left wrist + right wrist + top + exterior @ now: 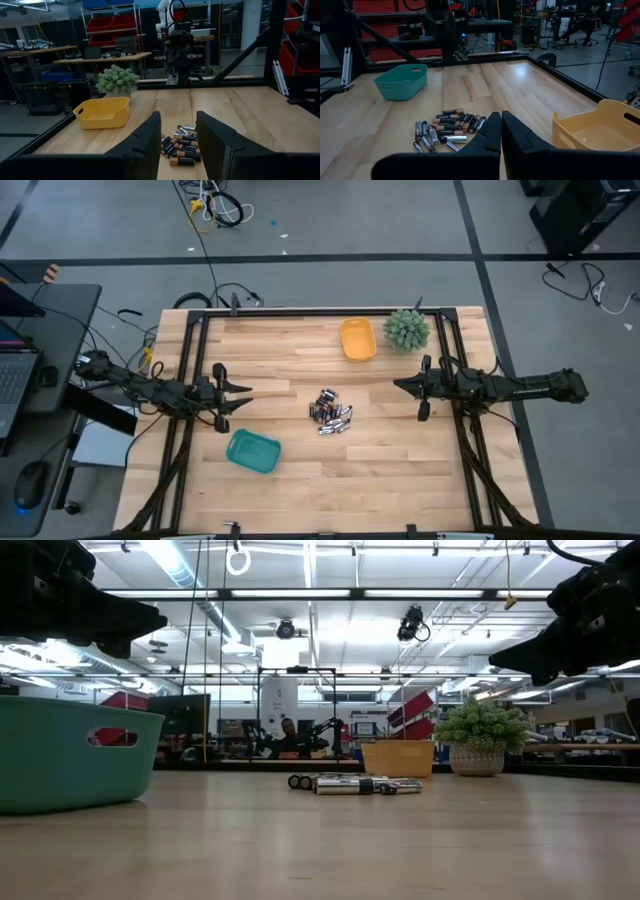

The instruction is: Sort batteries

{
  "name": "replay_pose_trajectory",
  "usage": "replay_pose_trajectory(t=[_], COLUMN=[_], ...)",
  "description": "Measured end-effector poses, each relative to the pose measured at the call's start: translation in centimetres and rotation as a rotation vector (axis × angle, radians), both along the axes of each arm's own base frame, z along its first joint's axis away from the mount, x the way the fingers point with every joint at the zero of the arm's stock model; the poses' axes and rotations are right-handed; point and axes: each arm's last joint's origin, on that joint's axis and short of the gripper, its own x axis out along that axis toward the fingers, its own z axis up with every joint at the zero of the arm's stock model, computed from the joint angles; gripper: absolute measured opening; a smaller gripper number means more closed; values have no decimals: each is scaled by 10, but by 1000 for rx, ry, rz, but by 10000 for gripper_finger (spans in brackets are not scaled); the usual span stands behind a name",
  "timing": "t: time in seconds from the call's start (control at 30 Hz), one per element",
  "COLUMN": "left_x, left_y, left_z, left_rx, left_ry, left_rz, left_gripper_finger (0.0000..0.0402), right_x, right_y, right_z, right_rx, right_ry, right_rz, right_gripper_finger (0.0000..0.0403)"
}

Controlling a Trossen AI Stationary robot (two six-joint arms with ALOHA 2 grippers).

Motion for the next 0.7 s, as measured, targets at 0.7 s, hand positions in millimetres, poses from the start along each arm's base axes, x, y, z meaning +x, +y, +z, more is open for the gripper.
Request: replay_pose_trajectory(t=[0.7], left_x=[-5], left_y=[2], left_z=[28], left_rx=[-89], left_ry=[-282], left_rz=[7], left_gripper_finger=[119], right_x=[-1], right_y=[-1], right_z=[27], right_rx=[-331], right_ry=[-211], right_rz=[-31], right_gripper_finger=[1])
